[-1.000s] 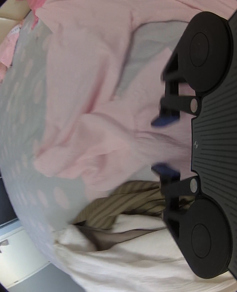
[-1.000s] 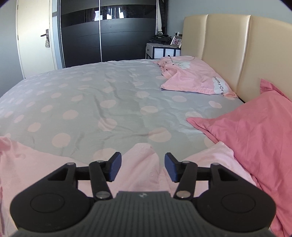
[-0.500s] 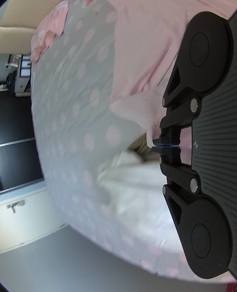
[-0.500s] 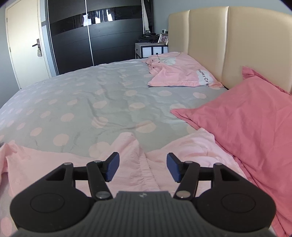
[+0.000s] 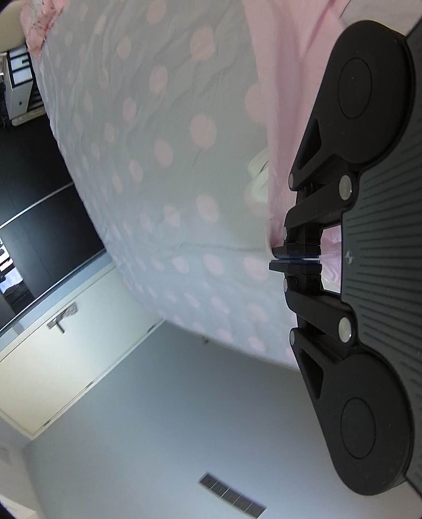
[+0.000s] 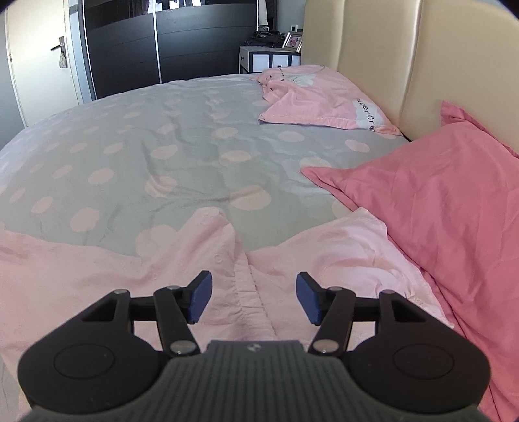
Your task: Fold clothes
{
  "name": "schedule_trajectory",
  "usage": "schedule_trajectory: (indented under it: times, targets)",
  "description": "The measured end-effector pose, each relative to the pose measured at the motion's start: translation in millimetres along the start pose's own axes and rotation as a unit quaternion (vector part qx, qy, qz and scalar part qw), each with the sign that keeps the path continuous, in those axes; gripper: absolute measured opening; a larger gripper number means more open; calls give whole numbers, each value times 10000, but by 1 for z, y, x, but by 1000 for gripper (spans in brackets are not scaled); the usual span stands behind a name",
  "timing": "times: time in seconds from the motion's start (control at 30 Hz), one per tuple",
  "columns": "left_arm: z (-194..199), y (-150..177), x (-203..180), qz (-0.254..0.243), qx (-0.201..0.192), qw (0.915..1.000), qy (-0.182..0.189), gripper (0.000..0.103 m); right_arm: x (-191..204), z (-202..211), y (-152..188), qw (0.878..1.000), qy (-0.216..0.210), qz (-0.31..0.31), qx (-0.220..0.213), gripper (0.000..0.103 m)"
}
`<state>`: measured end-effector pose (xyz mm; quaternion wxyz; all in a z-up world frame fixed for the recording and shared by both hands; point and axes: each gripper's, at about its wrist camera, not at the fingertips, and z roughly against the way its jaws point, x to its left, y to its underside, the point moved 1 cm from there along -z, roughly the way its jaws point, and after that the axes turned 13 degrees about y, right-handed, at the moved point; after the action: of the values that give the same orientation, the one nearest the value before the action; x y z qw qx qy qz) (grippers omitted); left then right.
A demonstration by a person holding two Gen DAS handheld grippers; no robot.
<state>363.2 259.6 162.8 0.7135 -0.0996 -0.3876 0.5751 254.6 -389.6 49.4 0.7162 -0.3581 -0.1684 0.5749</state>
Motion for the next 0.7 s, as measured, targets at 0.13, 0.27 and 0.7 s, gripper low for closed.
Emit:
schedule_trajectory:
  times: [0.13,0.27,0.7]
  targets:
    - [-31,2,-4,-29,81,9999,-129,4,8,-11,-1,9999,8,130,52,61]
    - [-43,18,-11,-186,237,9995,12,24,16,-14,-3,9997,-59,241,21,61]
    - [37,98,-110,-1159,340,9856,1187,60,7,4,-7,9995,-223,138,-170,63]
